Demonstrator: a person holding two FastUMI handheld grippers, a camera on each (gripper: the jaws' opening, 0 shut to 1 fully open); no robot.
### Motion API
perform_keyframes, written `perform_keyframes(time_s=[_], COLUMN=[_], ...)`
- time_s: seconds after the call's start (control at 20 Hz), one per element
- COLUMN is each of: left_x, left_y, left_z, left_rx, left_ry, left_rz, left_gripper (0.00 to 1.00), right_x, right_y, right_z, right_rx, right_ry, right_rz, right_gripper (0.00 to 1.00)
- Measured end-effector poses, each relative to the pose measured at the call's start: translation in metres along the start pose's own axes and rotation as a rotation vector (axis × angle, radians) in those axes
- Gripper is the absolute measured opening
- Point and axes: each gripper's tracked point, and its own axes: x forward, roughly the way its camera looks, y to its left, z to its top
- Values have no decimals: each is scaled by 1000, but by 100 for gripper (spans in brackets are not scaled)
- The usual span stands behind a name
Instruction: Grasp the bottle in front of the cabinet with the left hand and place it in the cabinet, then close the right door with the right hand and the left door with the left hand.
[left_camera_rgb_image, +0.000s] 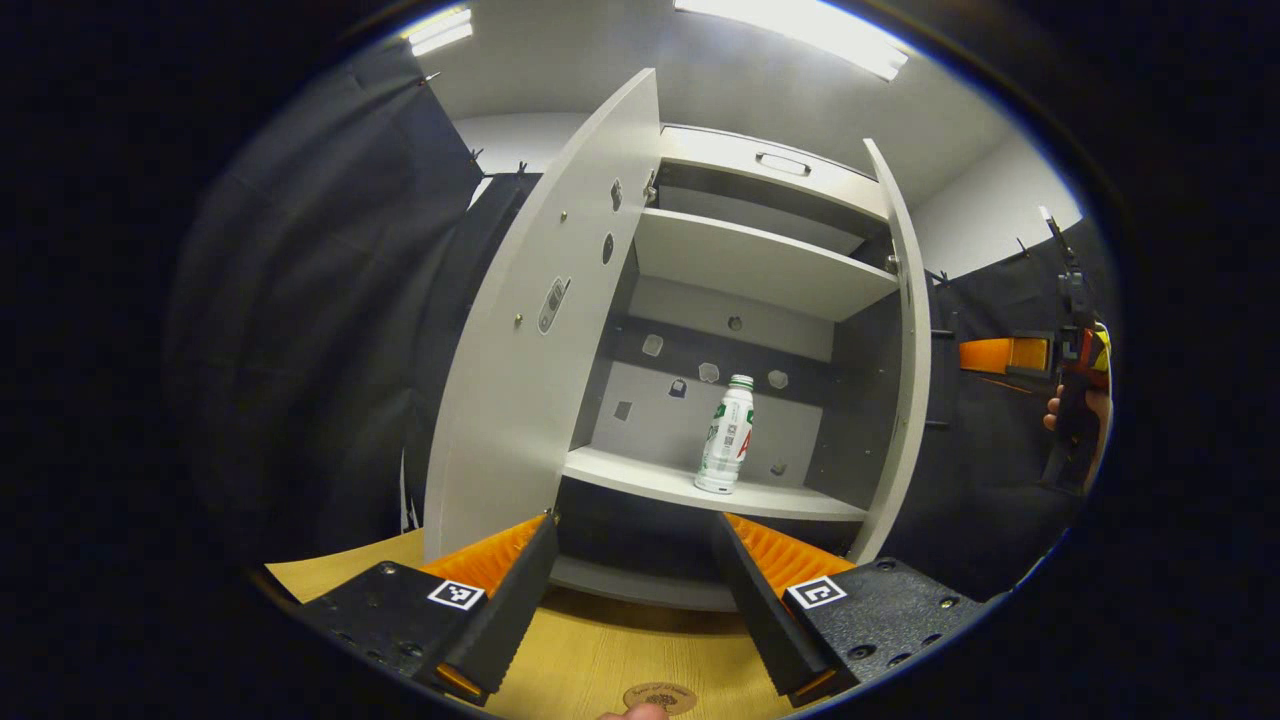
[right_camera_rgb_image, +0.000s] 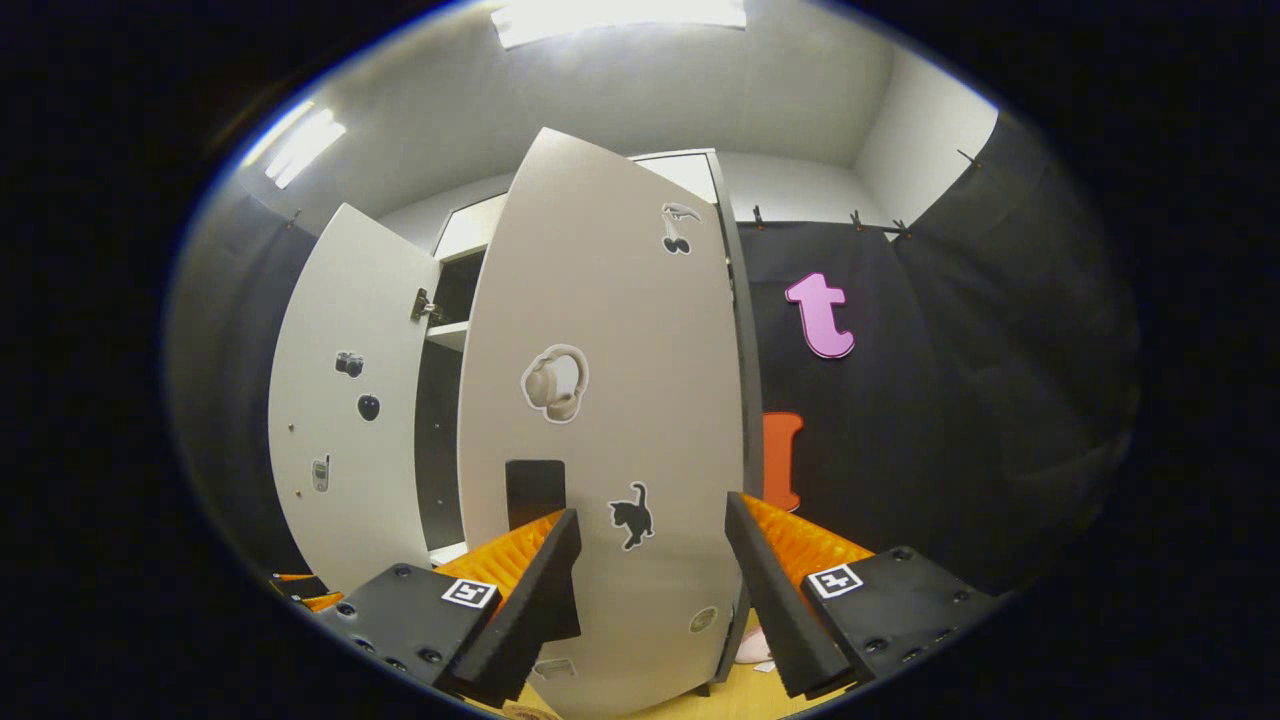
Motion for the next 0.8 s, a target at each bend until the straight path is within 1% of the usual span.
perform_keyframes(time_s=[0.1,0.15,0.3,0.35,0.5,0.55,0.6,0.65,0.7,0.75,0.8], left_x=[-3,-3,-7,-8,-10,-12,-14,-15,-16,-16,-16], left_y=[7,11,23,27,43,50,57,66,76,84,91], left_z=[5,8,17,19,26,32,37,44,51,57,62], left_rx=[11,16,19,13,-23,-36,-47,-50,-49,-47,-49], left_ry=[-11,-18,-39,-43,-60,-76,-91,-105,-119,-126,-132], left_rz=[16,26,58,66,106,126,145,163,181,195,209], left_gripper=[95,94,94,94,94,94,94,94,94,95,97], right_x=[10,11,26,31,47,47,48,50,52,55,58], right_y=[9,12,34,39,45,44,45,46,49,49,50], right_z=[-4,-9,-22,-28,-34,-33,-34,-35,-36,-37,-39], right_rx=[21,31,45,37,17,19,23,30,37,44,52], right_ry=[5,13,40,52,49,49,54,58,59,63,64], right_rz=[20,31,70,71,52,48,47,50,51,50,48], right_gripper=[97,89,89,95,95,92,97,100,97,95,95])
